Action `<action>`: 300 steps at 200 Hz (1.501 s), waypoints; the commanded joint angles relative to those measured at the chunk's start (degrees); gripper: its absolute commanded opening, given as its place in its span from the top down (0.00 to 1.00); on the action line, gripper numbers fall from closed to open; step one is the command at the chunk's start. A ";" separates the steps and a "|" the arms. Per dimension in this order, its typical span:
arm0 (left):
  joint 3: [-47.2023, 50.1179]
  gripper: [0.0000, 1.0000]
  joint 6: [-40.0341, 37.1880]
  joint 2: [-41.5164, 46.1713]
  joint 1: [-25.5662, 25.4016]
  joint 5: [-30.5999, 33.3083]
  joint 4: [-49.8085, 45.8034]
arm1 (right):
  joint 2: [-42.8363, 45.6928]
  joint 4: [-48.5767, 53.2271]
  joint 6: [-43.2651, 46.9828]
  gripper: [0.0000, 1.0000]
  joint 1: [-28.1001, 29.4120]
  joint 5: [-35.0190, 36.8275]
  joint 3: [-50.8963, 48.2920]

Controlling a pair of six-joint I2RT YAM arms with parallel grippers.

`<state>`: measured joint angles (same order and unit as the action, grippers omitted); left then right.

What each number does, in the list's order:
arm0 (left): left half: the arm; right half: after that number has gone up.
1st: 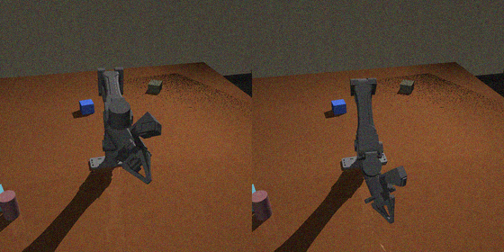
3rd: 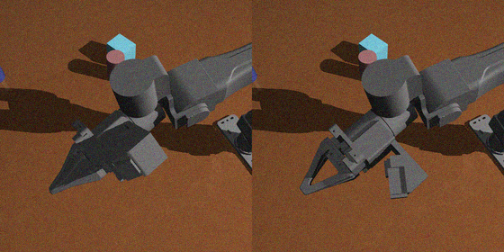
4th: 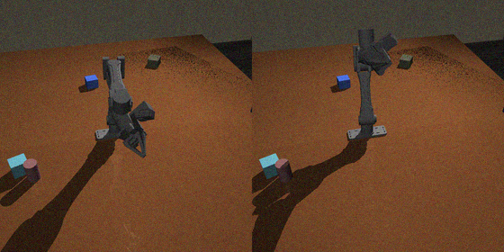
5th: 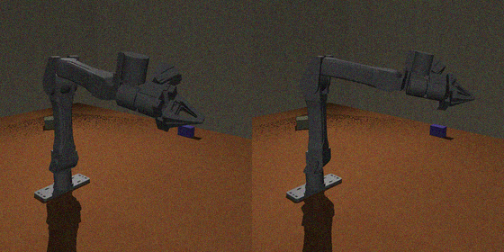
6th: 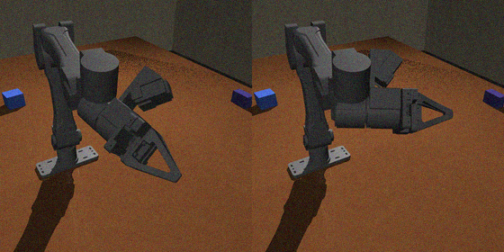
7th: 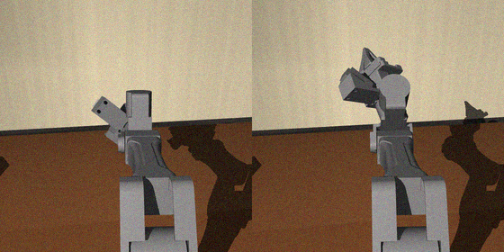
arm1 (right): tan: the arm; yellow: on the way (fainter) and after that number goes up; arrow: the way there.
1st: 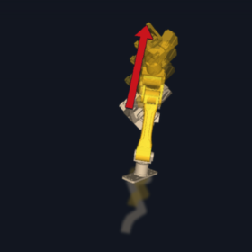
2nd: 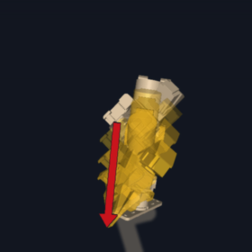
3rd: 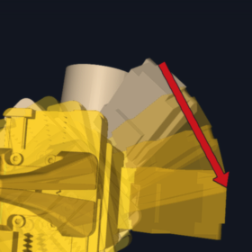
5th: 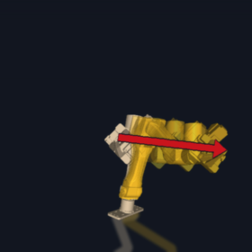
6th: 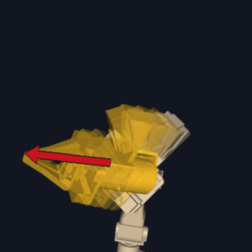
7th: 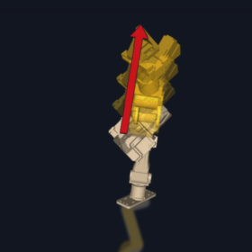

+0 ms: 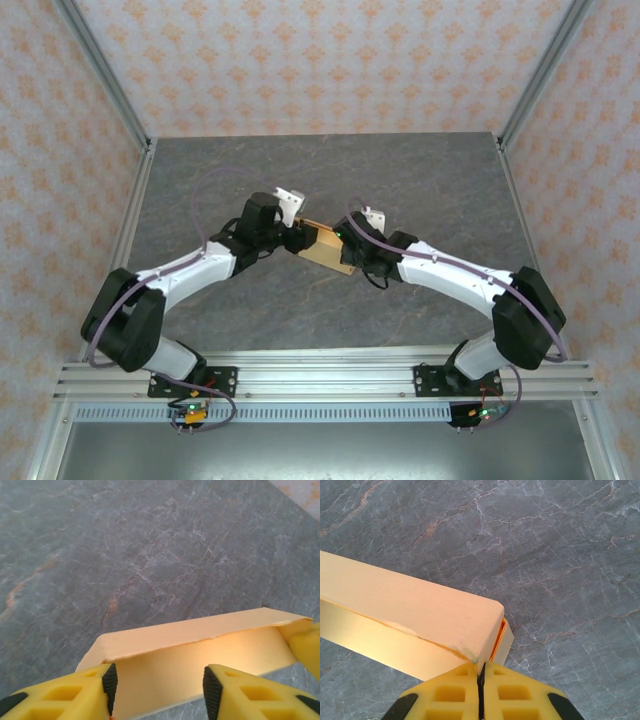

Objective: Fold the paper box

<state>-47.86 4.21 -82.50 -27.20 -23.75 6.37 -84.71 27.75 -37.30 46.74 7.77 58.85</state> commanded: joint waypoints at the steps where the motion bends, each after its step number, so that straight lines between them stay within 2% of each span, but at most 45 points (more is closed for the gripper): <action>1: 4.12 0.47 -3.20 6.83 3.05 -3.07 5.40 | -1.43 4.12 1.59 0.91 0.28 0.70 0.61; 13: 7.92 0.45 -2.50 10.67 5.24 -2.97 8.34 | -1.41 4.37 2.03 0.91 0.27 0.36 0.83; 30: 12.44 0.35 -2.83 15.33 6.64 1.30 11.19 | -1.60 5.02 2.81 0.91 0.28 0.22 1.24; 47: 14.51 0.30 -2.99 15.56 6.64 3.54 13.62 | -1.53 5.50 3.37 0.91 0.28 0.36 1.46; 83: 15.69 0.35 -2.90 9.71 7.48 -0.64 15.53 | -1.55 5.60 6.46 0.91 0.28 0.32 2.16; 103: 14.46 0.36 -5.38 7.44 7.73 -5.65 14.14 | -1.78 6.49 8.08 0.91 0.28 0.13 3.01; 118: 14.21 0.36 -6.70 6.67 7.78 -9.16 14.15 | -2.02 6.69 8.55 0.91 0.28 0.04 3.20; 156: 15.72 0.36 -8.45 6.04 7.78 -12.63 16.45 | -1.80 6.69 8.03 0.91 0.28 -0.04 2.76; 209: 16.83 0.38 -12.04 5.20 7.57 -12.99 17.68 | 0.89 7.55 8.59 0.91 0.28 0.84 1.59; 228: 16.75 0.38 -13.96 5.34 7.12 -11.33 16.31 | 1.41 7.62 8.97 0.91 0.28 0.68 1.44; 270: 17.40 0.43 -14.62 3.90 6.20 -10.74 18.45 | 2.35 6.84 8.28 0.91 0.28 -0.20 0.36; 282: 17.64 0.50 -14.36 4.18 6.20 -11.10 19.57 | 2.40 7.05 8.36 0.91 0.28 -0.62 0.30; 300: 16.20 0.65 -14.66 4.17 6.20 -11.80 18.01 | 2.78 7.07 8.31 0.91 0.27 -0.69 0.05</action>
<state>-30.96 -9.10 -78.52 -20.75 -35.16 22.57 -83.53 33.10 -29.28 46.74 7.22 60.10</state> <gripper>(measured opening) 0.422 0.088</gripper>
